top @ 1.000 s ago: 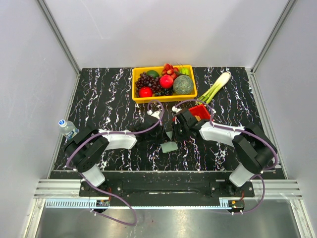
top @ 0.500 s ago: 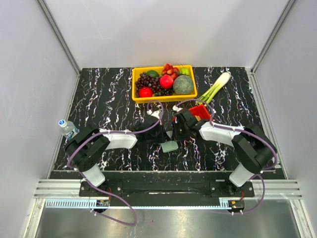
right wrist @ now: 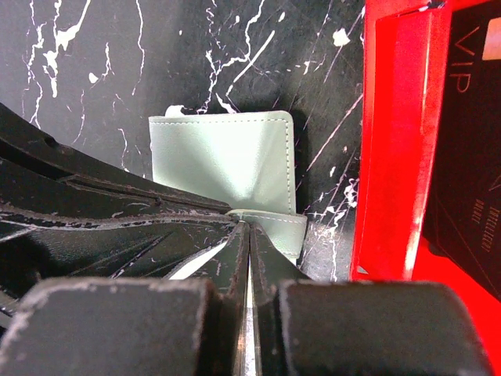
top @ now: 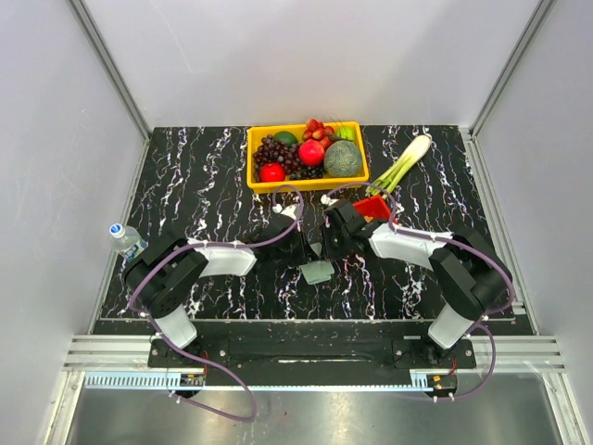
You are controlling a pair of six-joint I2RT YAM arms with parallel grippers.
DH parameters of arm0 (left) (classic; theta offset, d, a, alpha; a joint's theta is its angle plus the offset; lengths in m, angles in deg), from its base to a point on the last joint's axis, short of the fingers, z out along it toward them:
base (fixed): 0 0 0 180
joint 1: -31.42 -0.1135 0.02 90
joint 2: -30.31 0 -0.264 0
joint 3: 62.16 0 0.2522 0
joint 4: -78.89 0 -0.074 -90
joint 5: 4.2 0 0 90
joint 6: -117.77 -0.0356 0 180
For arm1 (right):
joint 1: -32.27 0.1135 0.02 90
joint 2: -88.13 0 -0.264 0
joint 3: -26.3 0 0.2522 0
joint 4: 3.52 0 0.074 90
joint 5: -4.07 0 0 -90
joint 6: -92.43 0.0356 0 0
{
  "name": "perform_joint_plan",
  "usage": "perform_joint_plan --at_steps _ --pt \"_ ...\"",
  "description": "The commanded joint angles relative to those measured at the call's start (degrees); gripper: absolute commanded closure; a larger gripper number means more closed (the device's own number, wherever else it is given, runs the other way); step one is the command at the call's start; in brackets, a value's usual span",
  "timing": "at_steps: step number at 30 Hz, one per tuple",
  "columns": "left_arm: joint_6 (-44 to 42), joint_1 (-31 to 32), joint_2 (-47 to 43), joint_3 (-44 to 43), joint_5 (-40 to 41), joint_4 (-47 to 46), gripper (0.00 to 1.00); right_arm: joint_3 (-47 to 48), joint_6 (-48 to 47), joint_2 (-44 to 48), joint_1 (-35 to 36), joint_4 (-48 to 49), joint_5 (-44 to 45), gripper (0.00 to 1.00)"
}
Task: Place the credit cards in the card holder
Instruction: Close the card holder at the center of the board.
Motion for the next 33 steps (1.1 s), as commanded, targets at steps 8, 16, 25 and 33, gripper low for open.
perform_joint_plan --at_steps 8,16,25,33 --pt "1.3 -0.1 6.1 3.7 1.8 0.6 1.00 4.5 -2.4 -6.1 3.3 -1.9 1.8 0.94" --pt "0.7 -0.3 7.3 4.1 4.1 3.3 1.00 5.3 -1.9 -7.4 4.9 -2.2 2.5 0.94" --pt "-1.3 -0.3 8.6 2.8 6.1 6.3 1.00 6.2 -1.2 -8.9 6.3 -2.5 4.0 0.94" --pt "-5.8 -0.5 -1.9 0.5 8.8 9.8 0.87 6.1 -3.2 -0.6 6.2 -2.9 6.2 0.84"
